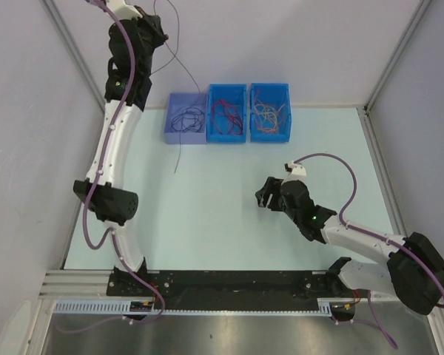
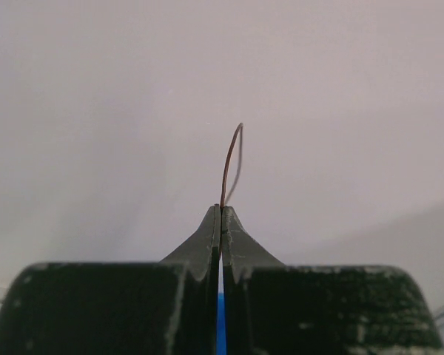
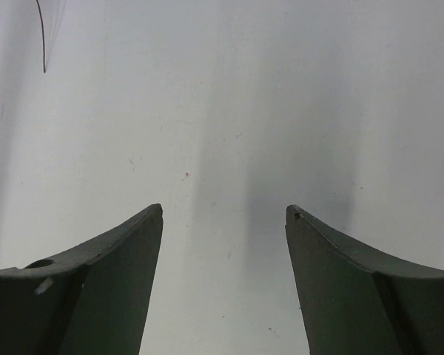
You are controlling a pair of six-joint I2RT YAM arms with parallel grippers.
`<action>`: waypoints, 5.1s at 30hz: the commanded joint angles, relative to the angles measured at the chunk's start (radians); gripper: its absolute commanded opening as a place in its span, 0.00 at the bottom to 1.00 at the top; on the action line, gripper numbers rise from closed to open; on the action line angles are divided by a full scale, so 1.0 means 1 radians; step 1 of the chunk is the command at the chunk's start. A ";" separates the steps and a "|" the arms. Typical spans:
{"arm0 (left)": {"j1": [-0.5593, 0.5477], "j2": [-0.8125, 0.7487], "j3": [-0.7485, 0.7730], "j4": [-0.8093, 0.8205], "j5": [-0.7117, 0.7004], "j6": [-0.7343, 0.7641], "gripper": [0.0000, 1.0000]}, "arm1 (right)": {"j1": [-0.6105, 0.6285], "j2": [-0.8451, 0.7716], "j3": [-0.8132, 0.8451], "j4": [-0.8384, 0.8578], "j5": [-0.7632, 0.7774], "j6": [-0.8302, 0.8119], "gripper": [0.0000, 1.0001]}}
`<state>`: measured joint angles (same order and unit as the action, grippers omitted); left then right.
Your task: Untangle the cables
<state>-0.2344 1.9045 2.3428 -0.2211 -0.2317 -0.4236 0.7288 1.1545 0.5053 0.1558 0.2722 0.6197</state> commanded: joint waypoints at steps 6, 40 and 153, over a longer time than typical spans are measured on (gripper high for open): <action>0.030 0.203 -0.007 0.210 -0.037 0.029 0.00 | 0.004 0.011 0.002 0.056 0.015 -0.012 0.72; 0.052 0.240 -0.252 -0.083 -0.015 -0.021 0.96 | -0.012 0.131 -0.007 0.140 -0.022 -0.038 0.73; -0.094 0.133 0.059 0.121 0.035 0.399 0.00 | -0.042 0.108 -0.001 0.122 -0.045 -0.044 0.72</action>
<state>-0.3328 2.0552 2.3703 -0.1585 -0.1986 -0.0666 0.6895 1.2907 0.5041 0.2684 0.2161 0.5686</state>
